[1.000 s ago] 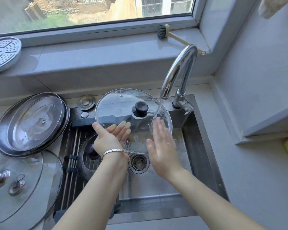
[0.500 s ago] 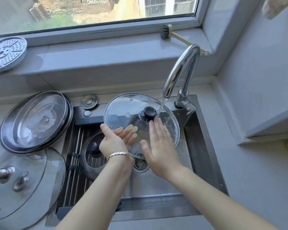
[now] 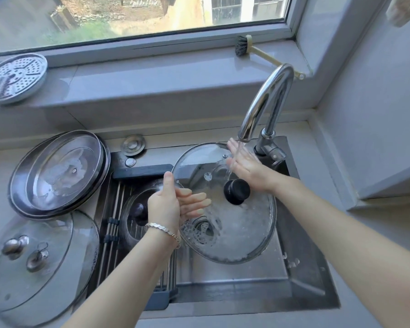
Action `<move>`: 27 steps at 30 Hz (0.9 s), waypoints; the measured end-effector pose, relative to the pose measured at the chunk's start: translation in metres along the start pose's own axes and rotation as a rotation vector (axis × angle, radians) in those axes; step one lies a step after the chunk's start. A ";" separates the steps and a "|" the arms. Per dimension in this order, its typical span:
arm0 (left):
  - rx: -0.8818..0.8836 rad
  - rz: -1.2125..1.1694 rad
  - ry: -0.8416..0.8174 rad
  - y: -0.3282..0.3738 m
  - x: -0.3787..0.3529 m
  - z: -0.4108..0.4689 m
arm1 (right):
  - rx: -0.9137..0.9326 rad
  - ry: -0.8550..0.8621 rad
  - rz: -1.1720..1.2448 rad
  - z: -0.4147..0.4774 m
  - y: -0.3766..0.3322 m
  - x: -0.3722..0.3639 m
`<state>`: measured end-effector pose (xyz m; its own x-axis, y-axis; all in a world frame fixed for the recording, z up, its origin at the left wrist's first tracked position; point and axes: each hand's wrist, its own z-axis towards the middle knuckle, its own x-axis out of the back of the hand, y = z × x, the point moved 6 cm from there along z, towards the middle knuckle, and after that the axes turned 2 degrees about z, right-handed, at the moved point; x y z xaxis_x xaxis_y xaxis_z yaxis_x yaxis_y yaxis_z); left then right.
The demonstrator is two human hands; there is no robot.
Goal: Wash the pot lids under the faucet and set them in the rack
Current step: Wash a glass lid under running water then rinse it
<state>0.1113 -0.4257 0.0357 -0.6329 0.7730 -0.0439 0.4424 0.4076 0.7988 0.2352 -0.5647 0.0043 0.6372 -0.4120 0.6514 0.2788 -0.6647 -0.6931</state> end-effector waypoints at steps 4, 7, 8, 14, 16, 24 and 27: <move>-0.036 0.076 -0.007 0.006 0.000 0.001 | -0.145 -0.060 0.135 -0.007 -0.009 0.000; -0.092 0.165 -0.006 0.006 -0.008 -0.001 | -0.267 -0.083 0.153 -0.007 -0.022 -0.011; -0.090 0.169 -0.002 0.004 -0.011 0.000 | -0.268 -0.026 0.080 -0.007 -0.027 -0.017; -0.097 0.267 0.190 0.001 -0.008 0.008 | 0.117 0.340 -0.180 -0.038 -0.075 -0.069; -0.065 0.236 0.212 0.001 -0.003 0.010 | 0.318 0.404 -0.231 -0.056 -0.078 -0.086; -0.013 -0.045 0.110 0.009 0.005 0.014 | 0.110 0.625 0.286 -0.080 -0.009 -0.023; -0.019 -0.005 0.088 0.011 -0.002 0.005 | -0.131 0.383 0.303 -0.052 -0.005 -0.017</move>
<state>0.1206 -0.4199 0.0415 -0.6887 0.7250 0.0044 0.4277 0.4013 0.8100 0.1856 -0.5864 0.0130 0.3593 -0.7813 0.5105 0.0141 -0.5424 -0.8400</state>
